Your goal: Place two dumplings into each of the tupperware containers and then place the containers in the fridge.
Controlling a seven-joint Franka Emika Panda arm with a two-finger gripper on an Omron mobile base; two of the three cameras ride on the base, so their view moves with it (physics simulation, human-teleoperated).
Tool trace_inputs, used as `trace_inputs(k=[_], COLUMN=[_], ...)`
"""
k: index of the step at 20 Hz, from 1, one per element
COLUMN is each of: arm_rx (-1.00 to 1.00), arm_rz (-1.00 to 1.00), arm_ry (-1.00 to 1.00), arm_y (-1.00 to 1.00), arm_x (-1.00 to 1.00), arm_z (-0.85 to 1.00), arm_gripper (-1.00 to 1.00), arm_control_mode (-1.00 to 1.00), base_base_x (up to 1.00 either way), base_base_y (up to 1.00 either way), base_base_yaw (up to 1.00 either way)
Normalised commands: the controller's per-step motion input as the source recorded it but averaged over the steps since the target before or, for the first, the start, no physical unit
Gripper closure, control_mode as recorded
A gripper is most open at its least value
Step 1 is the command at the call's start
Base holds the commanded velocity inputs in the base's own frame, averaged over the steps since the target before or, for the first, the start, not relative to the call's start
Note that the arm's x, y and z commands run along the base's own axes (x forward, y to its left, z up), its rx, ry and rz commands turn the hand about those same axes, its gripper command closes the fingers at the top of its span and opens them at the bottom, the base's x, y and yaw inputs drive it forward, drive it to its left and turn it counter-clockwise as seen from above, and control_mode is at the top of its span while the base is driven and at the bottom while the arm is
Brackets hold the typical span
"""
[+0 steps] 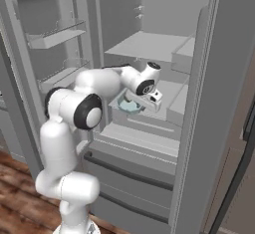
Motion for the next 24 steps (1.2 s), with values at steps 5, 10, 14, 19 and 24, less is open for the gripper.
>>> trace_inputs(k=[5, 10, 14, 19, 24], arm_rx=[0.01, 0.02, 0.04, 0.06, 0.04], arm_rz=[0.00, 0.00, 0.00, 0.00, 0.00], arm_ry=[0.01, 0.00, 0.00, -0.06, -0.19], arm_y=[0.00, 0.00, 0.00, 0.08, 0.25], arm_x=[0.73, 0.73, 0.70, 0.62, 0.36], arm_z=[-0.26, -0.33, -0.12, 0.00, -0.04], arm_gripper=[1.00, 1.00, 1.00, 1.00, 1.00], arm_control_mode=[-1.00, -1.00, -1.00, -1.00, -1.00], base_base_x=[0.00, 0.00, 0.00, 0.00, 0.00], base_base_y=[0.00, 0.00, 0.00, 0.00, 0.00], base_base_yaw=[0.00, 0.00, 0.00, 0.00, 0.00])
